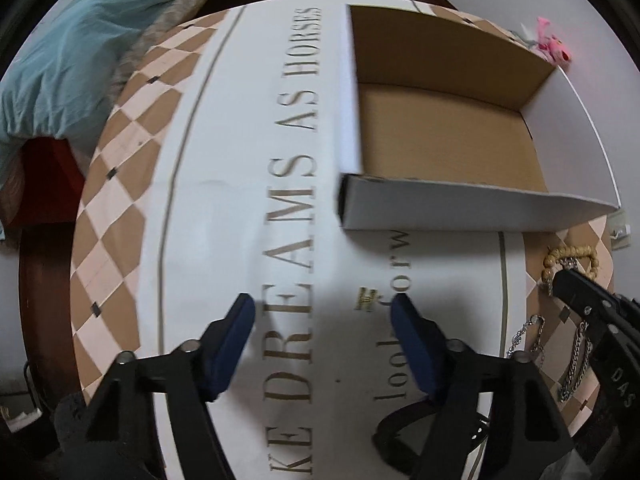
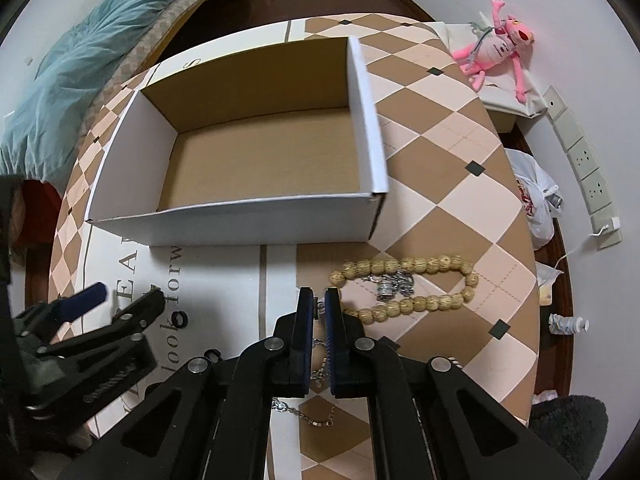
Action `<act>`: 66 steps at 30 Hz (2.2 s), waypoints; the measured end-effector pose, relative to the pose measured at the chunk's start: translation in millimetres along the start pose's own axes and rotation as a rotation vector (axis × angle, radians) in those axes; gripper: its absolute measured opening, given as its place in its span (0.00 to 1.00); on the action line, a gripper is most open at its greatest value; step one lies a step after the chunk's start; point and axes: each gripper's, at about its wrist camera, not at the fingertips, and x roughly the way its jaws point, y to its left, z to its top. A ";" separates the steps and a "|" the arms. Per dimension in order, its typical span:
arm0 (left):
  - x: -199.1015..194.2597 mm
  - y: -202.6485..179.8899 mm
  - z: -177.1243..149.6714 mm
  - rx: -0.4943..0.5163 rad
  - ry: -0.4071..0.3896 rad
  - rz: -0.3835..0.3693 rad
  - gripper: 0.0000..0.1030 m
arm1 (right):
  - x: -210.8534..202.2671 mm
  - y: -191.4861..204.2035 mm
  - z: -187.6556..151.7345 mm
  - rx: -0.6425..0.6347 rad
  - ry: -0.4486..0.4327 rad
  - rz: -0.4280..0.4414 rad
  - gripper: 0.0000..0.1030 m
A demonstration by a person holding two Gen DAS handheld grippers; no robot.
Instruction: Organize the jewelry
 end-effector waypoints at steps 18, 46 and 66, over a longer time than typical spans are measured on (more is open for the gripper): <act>-9.9 -15.7 -8.4 0.069 -0.043 -0.042 0.05 | -11.7 -2.6 4.8 0.020 -0.018 0.009 0.06; -54.0 -20.1 125.6 -0.014 0.020 -0.290 0.08 | -4.6 -17.5 146.9 -0.016 0.105 0.208 0.07; -73.1 6.0 101.6 -0.008 -0.132 -0.005 0.97 | -31.9 -7.4 115.2 -0.115 0.034 -0.069 0.89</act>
